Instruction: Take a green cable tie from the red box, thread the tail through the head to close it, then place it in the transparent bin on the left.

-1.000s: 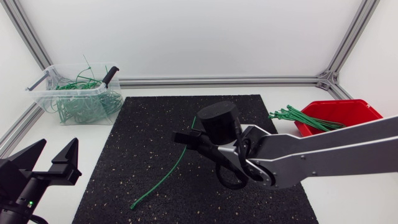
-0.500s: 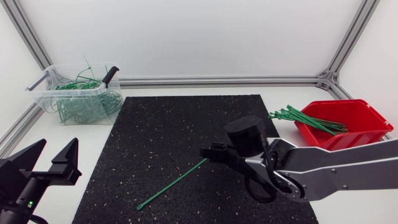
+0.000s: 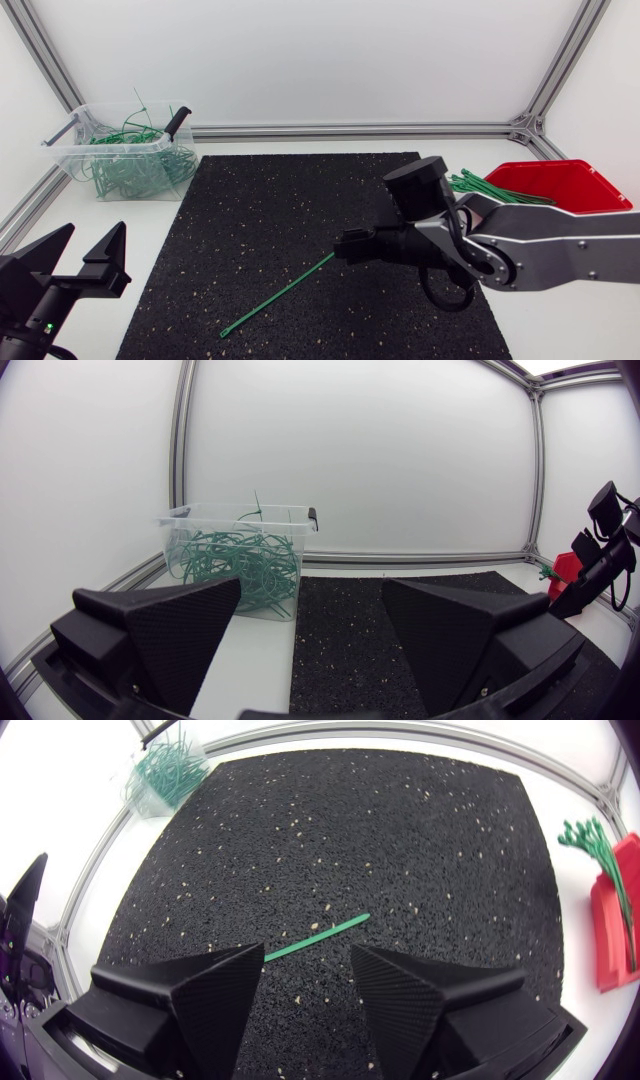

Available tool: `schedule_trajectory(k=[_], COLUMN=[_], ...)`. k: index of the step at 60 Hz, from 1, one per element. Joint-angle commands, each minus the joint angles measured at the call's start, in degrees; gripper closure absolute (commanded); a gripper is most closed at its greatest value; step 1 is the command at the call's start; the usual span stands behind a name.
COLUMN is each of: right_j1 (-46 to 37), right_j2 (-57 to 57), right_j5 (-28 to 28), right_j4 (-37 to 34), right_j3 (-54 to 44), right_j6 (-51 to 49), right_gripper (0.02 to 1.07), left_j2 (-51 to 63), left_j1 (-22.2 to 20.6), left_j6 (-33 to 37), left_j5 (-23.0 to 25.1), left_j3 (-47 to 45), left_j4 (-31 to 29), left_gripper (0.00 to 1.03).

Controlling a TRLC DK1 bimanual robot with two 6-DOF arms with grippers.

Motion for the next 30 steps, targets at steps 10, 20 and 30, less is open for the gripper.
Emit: schedule_trajectory(k=[10, 20, 30], right_j1=[-0.4, 1.4, 6.7], right_j2=[5.5, 7.7, 10.5], right_j5=[-10.9, -12.9, -13.5], right_j4=[-14.6, -14.4, -19.5], right_j3=[13.9, 15.7, 19.8], right_j6=[-19.8, -31.0, -48.3], right_gripper=[0.06, 0.07, 0.07], left_j2=[0.2, 0.2, 0.2], left_j1=[-0.3, -0.3, -0.3], left_j6=[-0.6, -0.6, -0.6], left_j5=[0.4, 0.4, 0.4], left_j3=[-2.1, -2.1, -2.1], left_j4=[-1.7, -1.7, -1.7], left_gripper=[0.05, 0.05, 0.05])
